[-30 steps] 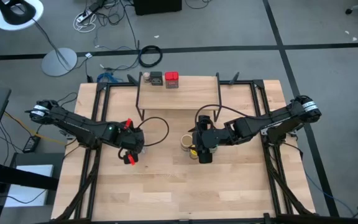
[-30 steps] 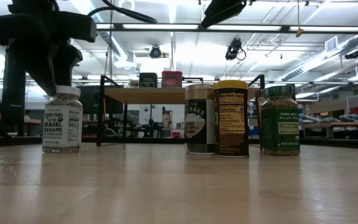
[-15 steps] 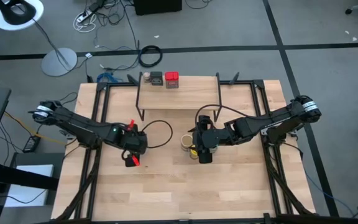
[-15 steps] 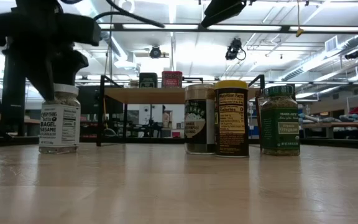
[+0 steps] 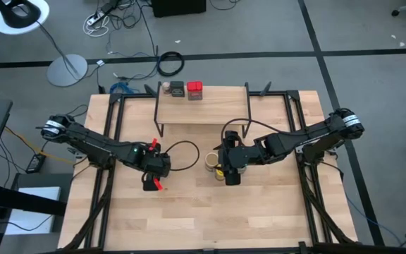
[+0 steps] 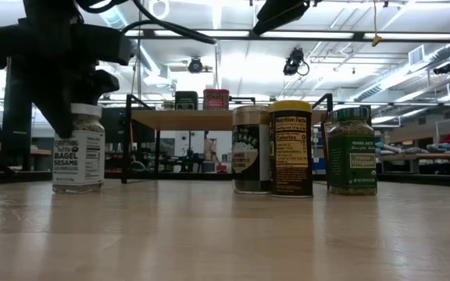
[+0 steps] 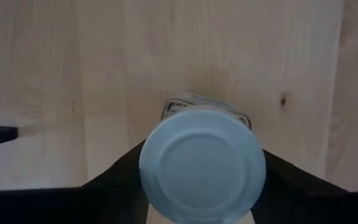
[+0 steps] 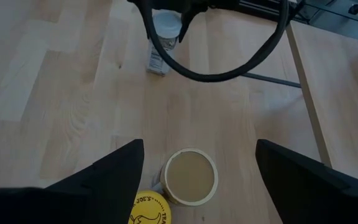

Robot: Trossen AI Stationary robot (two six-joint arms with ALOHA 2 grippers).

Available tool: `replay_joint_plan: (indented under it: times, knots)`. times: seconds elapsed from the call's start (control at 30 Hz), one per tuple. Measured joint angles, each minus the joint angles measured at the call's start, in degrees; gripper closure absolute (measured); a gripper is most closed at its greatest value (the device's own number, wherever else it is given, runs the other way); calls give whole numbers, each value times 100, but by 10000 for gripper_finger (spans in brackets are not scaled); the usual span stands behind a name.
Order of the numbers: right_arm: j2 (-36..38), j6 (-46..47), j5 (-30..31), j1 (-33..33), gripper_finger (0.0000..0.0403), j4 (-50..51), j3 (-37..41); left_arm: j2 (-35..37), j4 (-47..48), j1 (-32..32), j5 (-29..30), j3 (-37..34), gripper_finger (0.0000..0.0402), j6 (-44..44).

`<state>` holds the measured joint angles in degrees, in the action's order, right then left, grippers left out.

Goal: Shelf spices
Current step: Put the white seasoning bottle on the shelf

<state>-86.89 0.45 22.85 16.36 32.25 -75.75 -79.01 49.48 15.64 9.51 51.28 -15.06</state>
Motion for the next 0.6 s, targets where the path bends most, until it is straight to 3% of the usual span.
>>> replay_joint_plan:
  times: [0.27,0.6]
  knots:
    - [10,-2,2,83,96,2,0,-28,13,-1,49,218,207,274]
    - [313,-7,512,435,96,26,0,-21,149,-284,421,1653,208,1317]
